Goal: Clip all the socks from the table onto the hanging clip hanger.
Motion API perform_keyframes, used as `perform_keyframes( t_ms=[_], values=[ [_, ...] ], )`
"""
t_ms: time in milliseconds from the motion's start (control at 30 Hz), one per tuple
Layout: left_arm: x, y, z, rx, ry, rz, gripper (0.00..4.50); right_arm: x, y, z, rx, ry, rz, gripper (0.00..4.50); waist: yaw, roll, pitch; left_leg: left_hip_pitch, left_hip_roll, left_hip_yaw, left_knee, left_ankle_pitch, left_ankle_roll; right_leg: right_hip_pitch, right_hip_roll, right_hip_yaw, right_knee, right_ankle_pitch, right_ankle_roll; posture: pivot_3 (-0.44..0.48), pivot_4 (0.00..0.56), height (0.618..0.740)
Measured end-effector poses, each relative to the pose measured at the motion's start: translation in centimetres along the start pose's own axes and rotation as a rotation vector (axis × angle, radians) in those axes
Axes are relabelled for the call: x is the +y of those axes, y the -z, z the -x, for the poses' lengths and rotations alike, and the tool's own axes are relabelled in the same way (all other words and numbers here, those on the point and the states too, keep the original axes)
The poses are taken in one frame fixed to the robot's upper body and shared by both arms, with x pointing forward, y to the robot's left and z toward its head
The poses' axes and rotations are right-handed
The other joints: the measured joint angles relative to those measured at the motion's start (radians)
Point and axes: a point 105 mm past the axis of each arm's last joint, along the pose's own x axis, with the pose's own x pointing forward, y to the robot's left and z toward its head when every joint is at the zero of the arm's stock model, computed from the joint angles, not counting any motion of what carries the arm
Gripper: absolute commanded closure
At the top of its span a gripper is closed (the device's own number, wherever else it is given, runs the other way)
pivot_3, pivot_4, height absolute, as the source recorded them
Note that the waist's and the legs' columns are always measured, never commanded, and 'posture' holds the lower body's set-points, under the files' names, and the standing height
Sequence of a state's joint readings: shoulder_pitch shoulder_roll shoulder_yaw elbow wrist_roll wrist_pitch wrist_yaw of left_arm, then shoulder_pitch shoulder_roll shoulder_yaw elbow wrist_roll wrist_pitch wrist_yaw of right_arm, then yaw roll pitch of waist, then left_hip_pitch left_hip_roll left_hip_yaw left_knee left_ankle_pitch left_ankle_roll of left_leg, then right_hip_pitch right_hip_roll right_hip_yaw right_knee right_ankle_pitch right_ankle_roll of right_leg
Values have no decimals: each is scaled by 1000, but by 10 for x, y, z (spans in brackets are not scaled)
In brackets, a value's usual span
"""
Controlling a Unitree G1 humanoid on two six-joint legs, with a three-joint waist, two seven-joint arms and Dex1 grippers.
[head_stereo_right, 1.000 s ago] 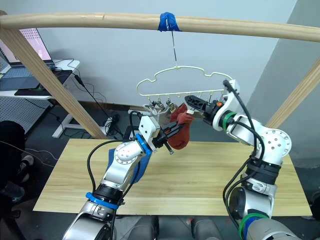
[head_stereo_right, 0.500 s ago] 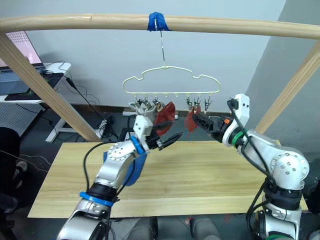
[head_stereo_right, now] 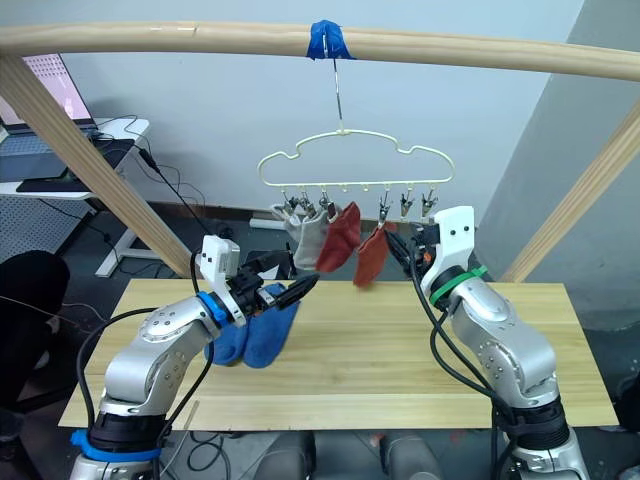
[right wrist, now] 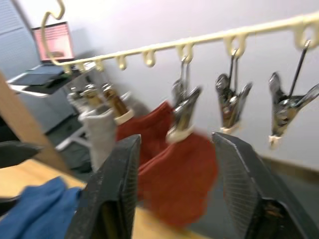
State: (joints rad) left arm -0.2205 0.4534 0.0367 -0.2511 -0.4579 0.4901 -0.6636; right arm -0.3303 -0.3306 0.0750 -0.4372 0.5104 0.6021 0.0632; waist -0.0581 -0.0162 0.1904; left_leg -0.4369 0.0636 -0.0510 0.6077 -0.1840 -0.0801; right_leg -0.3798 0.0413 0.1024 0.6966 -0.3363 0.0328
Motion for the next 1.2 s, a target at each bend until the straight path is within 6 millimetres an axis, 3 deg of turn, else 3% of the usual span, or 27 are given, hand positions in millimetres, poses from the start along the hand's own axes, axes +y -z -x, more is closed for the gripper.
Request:
perform_keyframes(
  t_ms=[133,300,1200],
  values=[
    [-7,-21,8,-96,74,1,0,-1,4,-4,-19,30,15,1983,6,0,0,0,0,0,0,0,0,0,0,0,0,0,-1,36,183,740],
    [-19,-32,10,-145,121,-42,0,-8,9,-8,-28,91,42,1983,12,0,0,0,-1,1,0,0,0,0,-1,0,0,0,-1,44,181,740],
    [-25,-37,12,-166,99,-69,0,-33,13,-27,-30,210,76,1983,29,0,0,0,-1,1,0,0,0,0,-1,0,1,0,-2,78,168,740]
  ],
)
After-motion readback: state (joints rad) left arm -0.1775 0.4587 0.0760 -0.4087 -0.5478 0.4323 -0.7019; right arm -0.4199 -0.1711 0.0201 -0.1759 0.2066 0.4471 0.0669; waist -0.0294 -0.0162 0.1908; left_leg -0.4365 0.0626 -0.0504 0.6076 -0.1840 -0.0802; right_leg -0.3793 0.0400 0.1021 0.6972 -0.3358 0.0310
